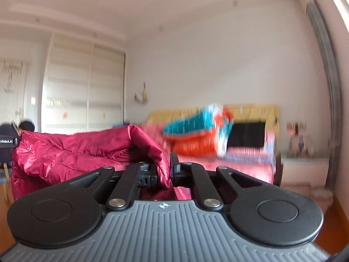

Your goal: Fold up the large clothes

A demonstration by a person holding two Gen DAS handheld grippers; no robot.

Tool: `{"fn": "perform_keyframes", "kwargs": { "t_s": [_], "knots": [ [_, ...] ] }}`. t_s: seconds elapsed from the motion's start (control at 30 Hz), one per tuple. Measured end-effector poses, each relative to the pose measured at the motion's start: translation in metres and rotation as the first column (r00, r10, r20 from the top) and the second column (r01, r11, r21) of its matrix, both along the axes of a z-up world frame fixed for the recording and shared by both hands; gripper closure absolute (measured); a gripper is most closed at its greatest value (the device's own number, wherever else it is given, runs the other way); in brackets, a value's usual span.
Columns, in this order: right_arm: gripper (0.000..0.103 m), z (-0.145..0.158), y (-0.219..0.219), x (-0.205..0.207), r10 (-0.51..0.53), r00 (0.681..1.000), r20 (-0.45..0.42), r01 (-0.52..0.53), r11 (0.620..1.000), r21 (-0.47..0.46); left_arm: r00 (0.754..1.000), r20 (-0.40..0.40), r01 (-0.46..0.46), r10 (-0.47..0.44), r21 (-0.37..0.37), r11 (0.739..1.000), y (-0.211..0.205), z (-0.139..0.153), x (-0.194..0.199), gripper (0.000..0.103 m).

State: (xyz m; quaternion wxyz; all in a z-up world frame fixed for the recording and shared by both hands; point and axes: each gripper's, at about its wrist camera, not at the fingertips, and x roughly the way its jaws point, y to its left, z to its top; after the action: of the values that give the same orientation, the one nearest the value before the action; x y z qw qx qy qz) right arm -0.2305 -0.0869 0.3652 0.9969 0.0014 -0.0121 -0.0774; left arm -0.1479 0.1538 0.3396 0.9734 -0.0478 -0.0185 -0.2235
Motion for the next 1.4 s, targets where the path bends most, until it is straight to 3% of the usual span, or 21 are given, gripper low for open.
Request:
{"fn": "perform_keyframes", "kwargs": {
  "t_s": [0.13, 0.3, 0.53, 0.63, 0.8, 1.03, 1.2, 1.4],
  "knots": [
    [0.095, 0.051, 0.010, -0.030, 0.009, 0.990, 0.138, -0.003, 0.999, -0.041, 0.987, 0.158, -0.001, 0.005, -0.022, 1.000, 0.010, 0.051, -0.034, 0.097],
    [0.095, 0.099, 0.014, -0.059, 0.011, 0.964, 0.267, 0.012, 0.997, -0.082, 0.948, 0.319, 0.011, 0.002, -0.040, 0.999, 0.021, 0.103, -0.075, 0.097],
    [0.095, 0.142, 0.005, -0.081, -0.018, 0.921, 0.389, 0.067, 0.991, -0.114, 0.897, 0.441, 0.049, -0.039, -0.012, 0.999, 0.018, 0.160, -0.107, 0.096],
    [0.095, 0.152, 0.000, -0.075, -0.049, 0.908, 0.415, 0.114, 0.984, -0.134, 0.894, 0.445, 0.024, -0.039, 0.040, 0.999, 0.003, 0.172, -0.096, 0.095],
    [0.095, 0.139, -0.022, -0.027, -0.093, 0.944, 0.317, 0.141, 0.981, -0.131, 0.946, 0.324, -0.030, -0.020, 0.149, 0.988, -0.036, 0.145, -0.016, 0.094],
    [0.094, 0.067, -0.071, 0.099, -0.167, 0.979, 0.118, 0.183, 0.973, -0.138, 0.977, 0.208, -0.105, 0.038, 0.323, 0.941, -0.094, 0.076, 0.094, 0.093],
    [0.092, 0.012, -0.110, 0.179, -0.210, 0.978, 0.000, 0.208, 0.970, -0.125, 0.993, 0.109, -0.090, 0.053, 0.374, 0.923, -0.125, 0.038, 0.166, 0.090],
    [0.092, -0.043, -0.120, 0.261, -0.227, 0.969, -0.100, 0.214, 0.968, -0.130, 0.995, 0.030, -0.096, 0.091, 0.400, 0.911, -0.156, -0.003, 0.242, 0.090]
  ]
}}
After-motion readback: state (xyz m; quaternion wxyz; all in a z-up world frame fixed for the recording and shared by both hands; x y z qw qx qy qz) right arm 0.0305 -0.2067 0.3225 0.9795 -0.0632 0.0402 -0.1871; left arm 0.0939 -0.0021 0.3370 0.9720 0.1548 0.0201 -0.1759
